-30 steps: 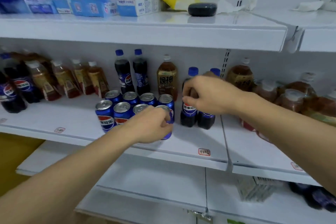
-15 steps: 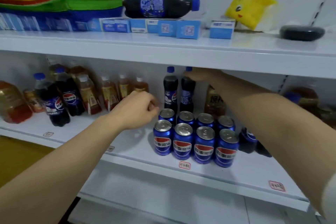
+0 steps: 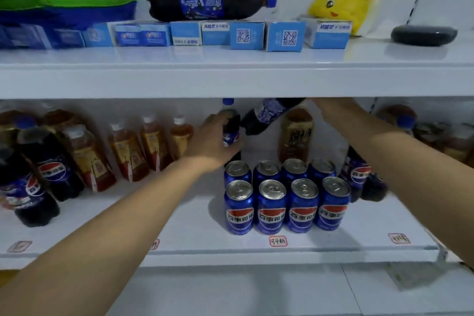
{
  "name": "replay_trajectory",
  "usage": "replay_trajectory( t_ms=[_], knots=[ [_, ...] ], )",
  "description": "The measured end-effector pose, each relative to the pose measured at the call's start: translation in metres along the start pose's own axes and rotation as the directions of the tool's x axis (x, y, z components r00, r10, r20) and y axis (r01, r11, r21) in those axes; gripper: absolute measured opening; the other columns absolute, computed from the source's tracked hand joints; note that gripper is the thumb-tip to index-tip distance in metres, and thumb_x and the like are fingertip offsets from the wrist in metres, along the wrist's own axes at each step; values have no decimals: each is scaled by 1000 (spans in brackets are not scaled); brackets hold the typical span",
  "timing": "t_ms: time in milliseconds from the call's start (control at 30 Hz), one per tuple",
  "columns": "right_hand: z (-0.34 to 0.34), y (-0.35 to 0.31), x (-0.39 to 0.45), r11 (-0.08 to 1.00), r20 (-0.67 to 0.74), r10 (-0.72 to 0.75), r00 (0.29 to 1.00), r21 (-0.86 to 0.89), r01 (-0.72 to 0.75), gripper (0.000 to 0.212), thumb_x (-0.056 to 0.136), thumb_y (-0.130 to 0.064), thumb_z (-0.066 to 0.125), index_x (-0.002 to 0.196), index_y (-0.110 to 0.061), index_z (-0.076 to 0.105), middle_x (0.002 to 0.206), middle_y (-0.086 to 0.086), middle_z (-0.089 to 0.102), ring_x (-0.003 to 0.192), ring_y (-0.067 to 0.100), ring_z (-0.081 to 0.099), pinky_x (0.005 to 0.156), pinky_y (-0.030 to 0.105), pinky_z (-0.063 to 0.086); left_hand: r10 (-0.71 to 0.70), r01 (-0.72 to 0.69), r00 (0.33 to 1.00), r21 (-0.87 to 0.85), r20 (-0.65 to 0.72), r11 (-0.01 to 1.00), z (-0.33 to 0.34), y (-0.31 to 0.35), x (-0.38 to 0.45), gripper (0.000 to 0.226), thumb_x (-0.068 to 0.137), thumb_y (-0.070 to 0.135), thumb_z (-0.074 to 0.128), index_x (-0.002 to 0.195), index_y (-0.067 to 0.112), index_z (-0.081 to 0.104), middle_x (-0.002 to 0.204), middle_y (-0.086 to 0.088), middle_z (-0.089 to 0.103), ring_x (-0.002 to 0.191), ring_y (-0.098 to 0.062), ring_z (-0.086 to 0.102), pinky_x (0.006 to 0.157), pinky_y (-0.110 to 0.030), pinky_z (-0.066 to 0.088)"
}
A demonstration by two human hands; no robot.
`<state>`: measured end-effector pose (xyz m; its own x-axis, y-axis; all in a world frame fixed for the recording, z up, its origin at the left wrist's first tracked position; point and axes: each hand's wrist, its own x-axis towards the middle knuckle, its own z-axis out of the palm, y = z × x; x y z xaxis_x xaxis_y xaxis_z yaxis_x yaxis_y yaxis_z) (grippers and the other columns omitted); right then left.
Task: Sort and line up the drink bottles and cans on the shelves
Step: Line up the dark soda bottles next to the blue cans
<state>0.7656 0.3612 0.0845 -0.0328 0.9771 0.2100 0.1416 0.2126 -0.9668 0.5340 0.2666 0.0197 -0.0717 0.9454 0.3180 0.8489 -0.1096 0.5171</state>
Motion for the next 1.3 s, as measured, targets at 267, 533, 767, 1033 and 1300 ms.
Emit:
replay_trajectory(
  t_ms=[267,533,767,1033,1300],
  knots=[
    [-56,3,-48,810,-44,91,995,585,-48,33,98,6,41,87,-20,57,61,-8,55,52,5,42,47,18,37,221,-222,970,4,-99,975,9,30,9,71,73,31,87,136,28,54,129,-2,64,117,-26,61,93,-46,55],
    [-104,24,-85,864,-73,320,944,432,-260,23,94,-30,70,103,-12,58,70,5,62,42,11,52,34,21,31,381,-396,837,44,-392,917,43,83,-43,74,66,-1,87,133,14,61,127,-16,53,109,-32,61,94,-38,54],
    [-181,21,-79,923,-247,111,963,384,-8,10,87,-8,68,84,-14,76,89,12,74,74,23,68,59,25,53,243,-214,968,-309,58,927,75,163,-61,59,66,46,88,118,39,61,100,18,70,89,1,64,76,-19,49],
    [-260,40,-54,989,-118,8,993,-143,-25,45,76,-58,78,96,-18,74,93,2,78,88,24,75,87,42,61,74,-2,991,-546,109,838,200,235,-80,73,71,44,90,132,44,49,120,23,63,107,2,61,89,-21,55],
    [-256,46,-32,674,424,-275,863,-555,488,26,97,-47,63,92,-21,63,82,-5,65,74,3,59,63,15,42,-252,103,958,-653,-139,750,308,249,-99,74,89,30,77,142,50,30,145,10,44,131,4,43,101,-13,45]
  ],
)
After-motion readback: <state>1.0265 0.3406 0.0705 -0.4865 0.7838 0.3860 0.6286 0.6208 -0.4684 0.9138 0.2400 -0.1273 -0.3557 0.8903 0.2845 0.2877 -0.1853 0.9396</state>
